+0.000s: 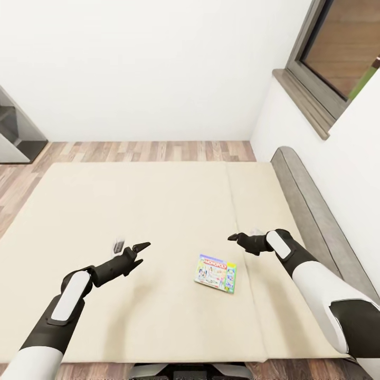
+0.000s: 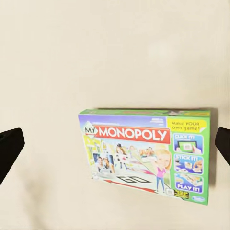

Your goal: Put all the toys in the child's room - the three board games (two on the bed and one on the table), the two jigsaw puzzles on the table, and the tennis ball on the table - inside the toy box on the table in the child's room.

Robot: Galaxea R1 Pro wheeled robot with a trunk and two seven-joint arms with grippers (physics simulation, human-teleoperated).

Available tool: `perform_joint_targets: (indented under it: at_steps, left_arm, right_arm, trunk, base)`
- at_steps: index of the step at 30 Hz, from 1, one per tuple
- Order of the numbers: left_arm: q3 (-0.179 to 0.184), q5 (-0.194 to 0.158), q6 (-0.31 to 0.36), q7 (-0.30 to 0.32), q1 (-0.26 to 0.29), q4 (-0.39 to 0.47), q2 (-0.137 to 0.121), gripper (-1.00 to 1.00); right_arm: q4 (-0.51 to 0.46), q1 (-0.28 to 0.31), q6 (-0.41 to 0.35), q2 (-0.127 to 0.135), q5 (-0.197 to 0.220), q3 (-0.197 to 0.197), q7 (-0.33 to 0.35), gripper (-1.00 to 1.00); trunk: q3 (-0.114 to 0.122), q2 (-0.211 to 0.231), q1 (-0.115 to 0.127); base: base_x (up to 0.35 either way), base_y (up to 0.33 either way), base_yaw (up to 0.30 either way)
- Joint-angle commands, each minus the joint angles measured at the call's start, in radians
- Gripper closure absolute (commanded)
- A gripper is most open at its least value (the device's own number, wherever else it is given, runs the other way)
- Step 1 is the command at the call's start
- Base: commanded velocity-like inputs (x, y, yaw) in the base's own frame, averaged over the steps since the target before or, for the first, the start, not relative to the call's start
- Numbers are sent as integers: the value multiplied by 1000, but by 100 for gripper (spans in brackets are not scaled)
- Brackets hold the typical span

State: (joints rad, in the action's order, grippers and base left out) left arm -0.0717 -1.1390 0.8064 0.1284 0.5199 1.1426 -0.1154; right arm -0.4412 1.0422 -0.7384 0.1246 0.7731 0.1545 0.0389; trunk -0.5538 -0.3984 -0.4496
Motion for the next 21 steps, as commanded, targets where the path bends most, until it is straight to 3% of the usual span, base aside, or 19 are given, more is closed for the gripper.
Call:
perform_joint_targets:
  at_steps: [1, 21]
  left_arm:
    - [-2, 4, 5, 5, 1, 0, 0, -100]
    - [-2, 3, 1, 14, -5, -7, 2, -100]
  right_arm:
    - [-1, 1, -3, 1, -3, 5, 4, -100]
    - [-1, -2, -2, 1, -3, 5, 4, -100]
  trunk:
    - [-3, -2, 0]
    - [-35, -2, 0]
  base:
    - [0, 0, 0]
    - [0, 0, 0]
